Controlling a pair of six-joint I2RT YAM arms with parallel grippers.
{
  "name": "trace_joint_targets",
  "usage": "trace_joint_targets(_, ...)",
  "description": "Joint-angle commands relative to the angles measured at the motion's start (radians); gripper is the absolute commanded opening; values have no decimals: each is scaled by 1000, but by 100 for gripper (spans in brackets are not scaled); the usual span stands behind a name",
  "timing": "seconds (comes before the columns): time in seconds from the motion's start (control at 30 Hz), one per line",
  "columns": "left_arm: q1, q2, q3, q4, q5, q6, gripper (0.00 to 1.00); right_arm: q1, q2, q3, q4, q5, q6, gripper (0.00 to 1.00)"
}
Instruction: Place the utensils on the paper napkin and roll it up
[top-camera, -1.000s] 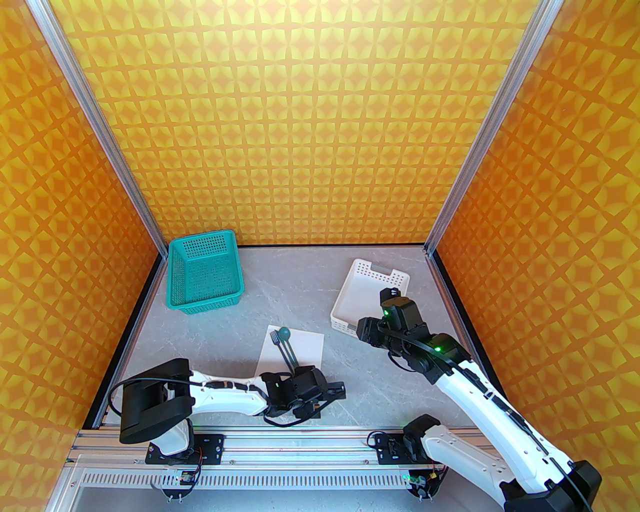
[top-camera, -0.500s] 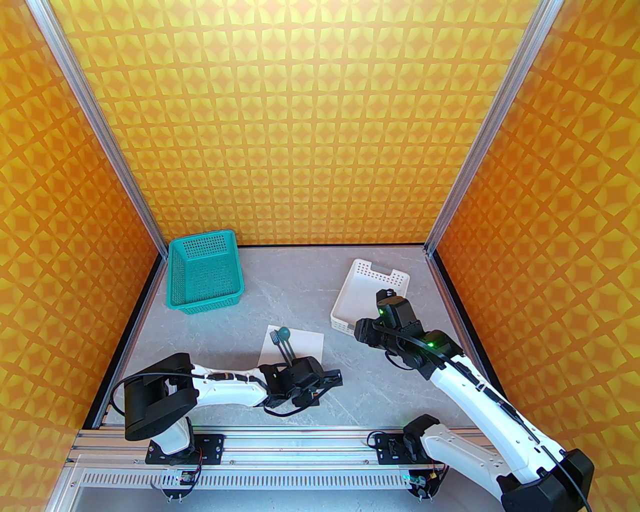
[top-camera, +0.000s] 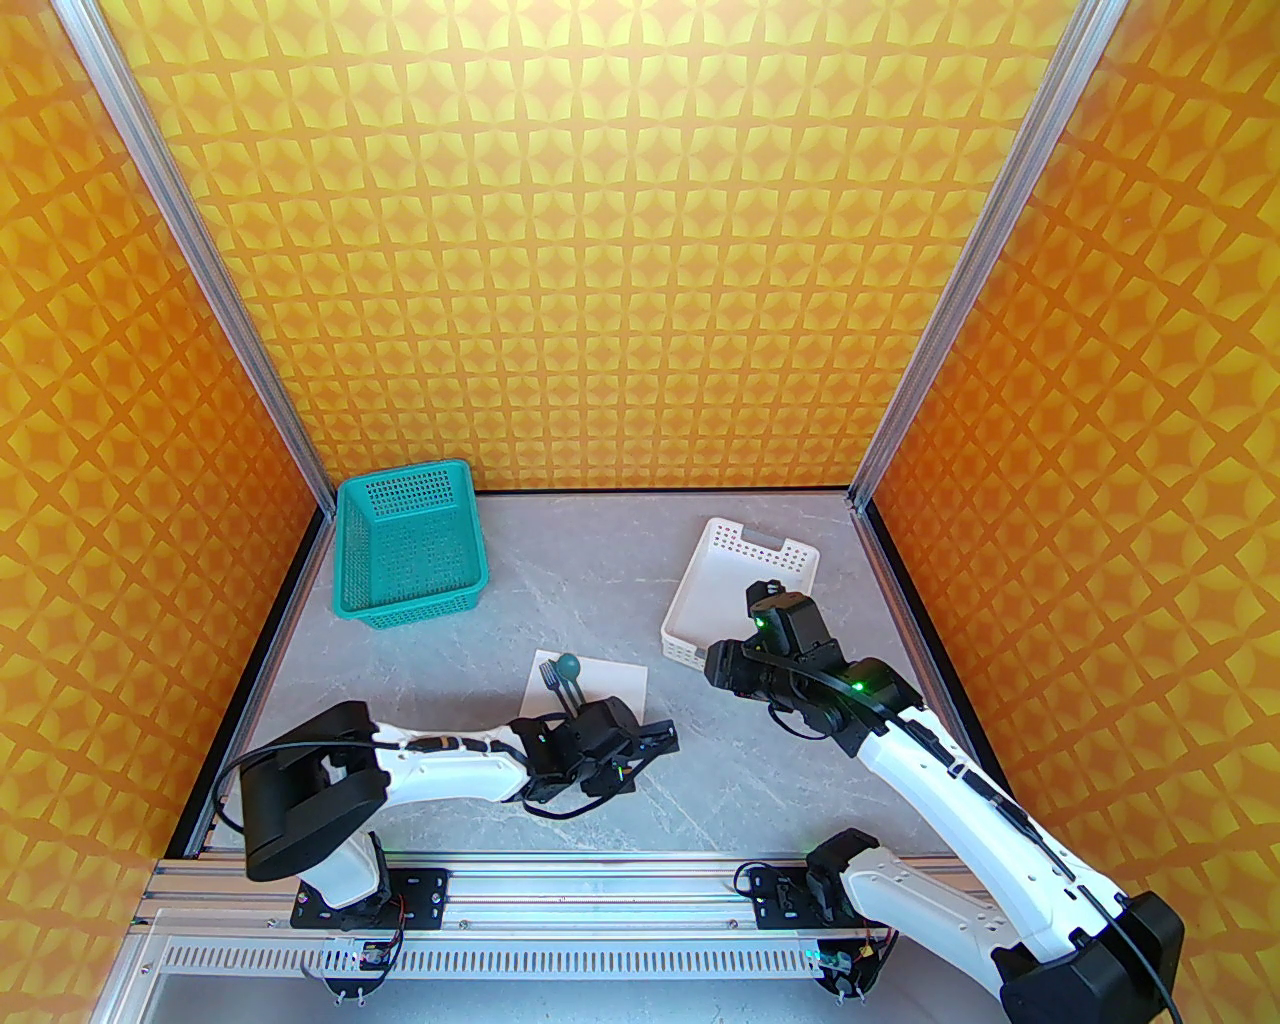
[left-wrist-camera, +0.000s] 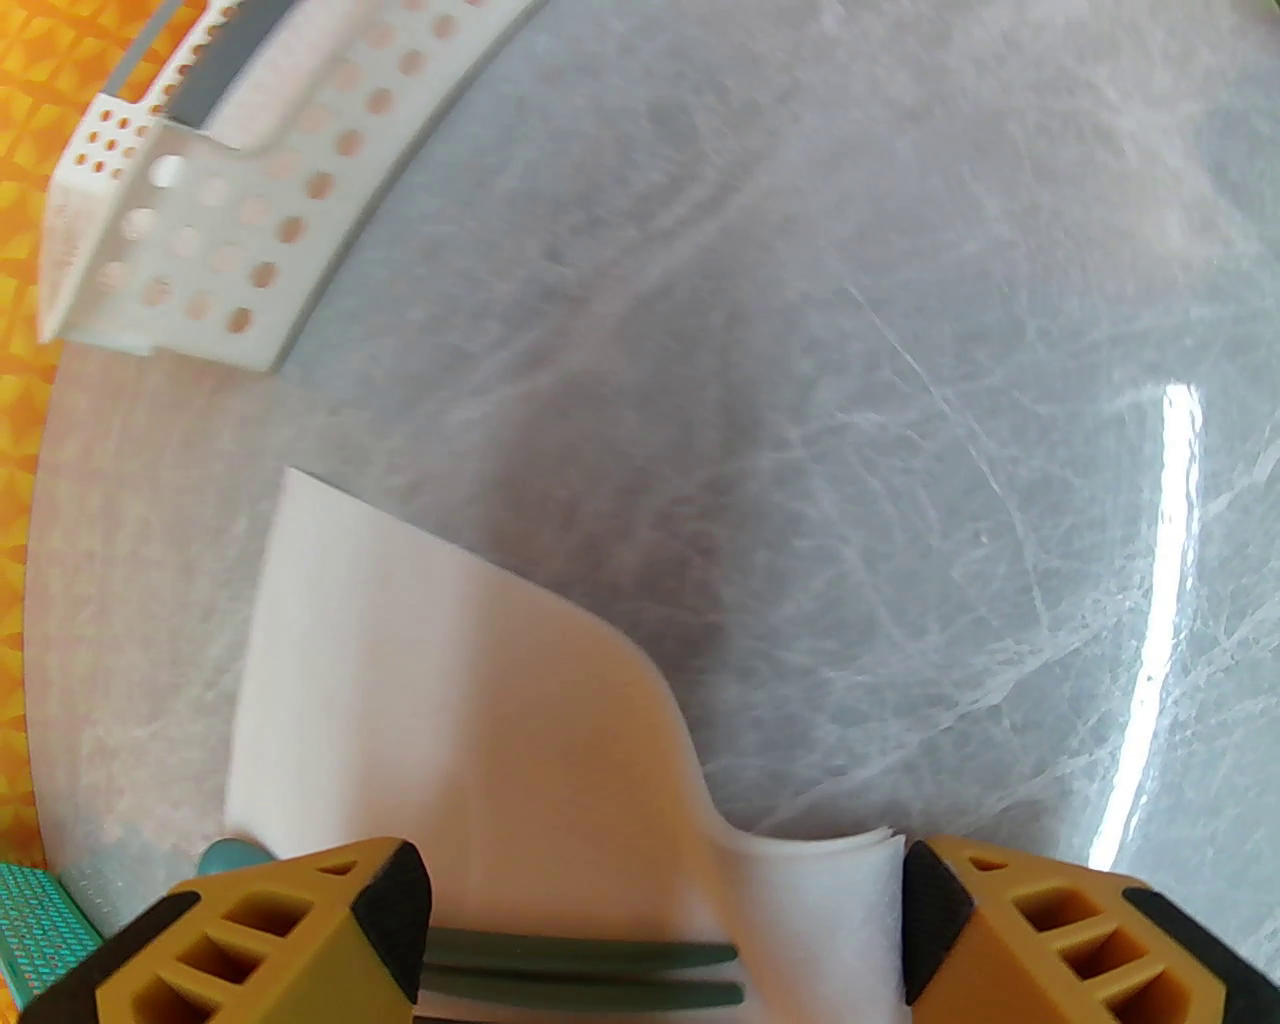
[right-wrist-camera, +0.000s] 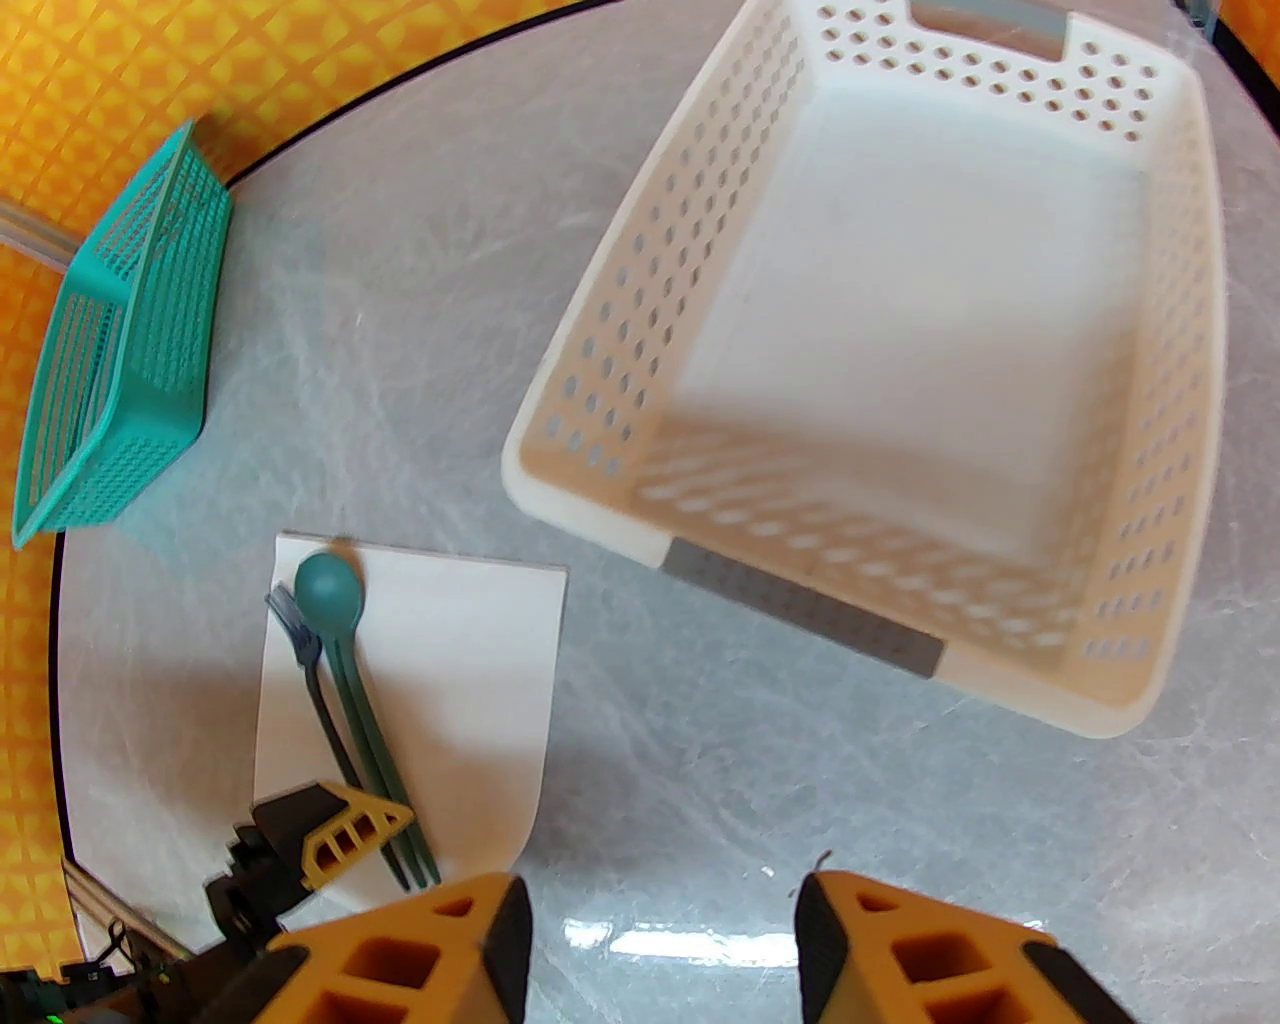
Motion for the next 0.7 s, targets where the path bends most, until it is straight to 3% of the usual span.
trace_joint_targets(0.0,26,-38,-28,28,-3,13,81,-4,7,-23,12,-104,-28,48)
trace_joint_targets(0.47,111,-76,-79,76,0,27,82,3,6,-255,260,-416,77,27)
trace_joint_targets(0.67,130,-72,-94,105,7,25,83,82,37,-343,396,-422,148,17)
